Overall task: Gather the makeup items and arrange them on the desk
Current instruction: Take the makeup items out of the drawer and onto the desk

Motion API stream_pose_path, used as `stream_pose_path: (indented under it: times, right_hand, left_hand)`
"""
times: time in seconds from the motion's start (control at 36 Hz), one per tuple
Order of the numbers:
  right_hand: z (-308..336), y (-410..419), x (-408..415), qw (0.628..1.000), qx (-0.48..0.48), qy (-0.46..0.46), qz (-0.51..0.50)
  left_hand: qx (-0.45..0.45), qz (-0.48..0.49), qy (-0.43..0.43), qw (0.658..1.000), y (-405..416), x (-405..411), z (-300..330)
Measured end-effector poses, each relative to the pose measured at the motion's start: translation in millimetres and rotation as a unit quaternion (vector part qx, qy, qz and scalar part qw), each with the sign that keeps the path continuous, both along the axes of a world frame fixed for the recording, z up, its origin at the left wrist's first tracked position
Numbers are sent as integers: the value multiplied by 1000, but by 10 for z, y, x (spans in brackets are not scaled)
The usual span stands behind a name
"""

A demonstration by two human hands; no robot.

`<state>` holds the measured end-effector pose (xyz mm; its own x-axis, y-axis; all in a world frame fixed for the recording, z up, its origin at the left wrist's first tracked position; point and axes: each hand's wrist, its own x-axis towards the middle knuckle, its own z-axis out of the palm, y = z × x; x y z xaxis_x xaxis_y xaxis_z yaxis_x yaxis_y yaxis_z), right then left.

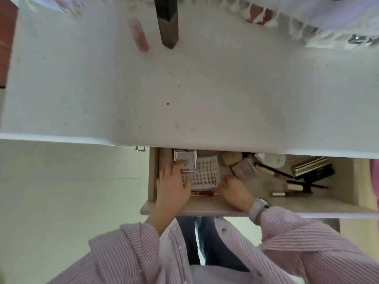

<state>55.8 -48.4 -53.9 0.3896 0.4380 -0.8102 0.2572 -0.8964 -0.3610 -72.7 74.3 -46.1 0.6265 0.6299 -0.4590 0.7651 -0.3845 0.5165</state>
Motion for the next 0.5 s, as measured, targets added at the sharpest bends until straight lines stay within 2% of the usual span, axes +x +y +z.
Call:
stream_pose_path:
  times: [0.06, 0.14, 0.25, 0.36, 0.5]
  right_hand:
    - [-108, 35, -10, 996, -32, 26, -80]
    - [-223, 97, -77, 978, -30, 65, -196]
    - [-329, 125, -118, 953, -36, 86, -290]
    - [-383, 147, -117, 937, -47, 110, -328]
    - [-407, 175, -92, 930, -46, 117, -345]
  left_hand:
    - [0, 35, 51, 998, -43, 43, -134]
    - [11, 56, 87, 995, -50, 152, -264]
    - [42, -14, 117, 992, 15, 295, -390]
    - [25, -75, 145, 986, 123, 389, -458]
    - [13, -92, 186, 978, 173, 529, -445]
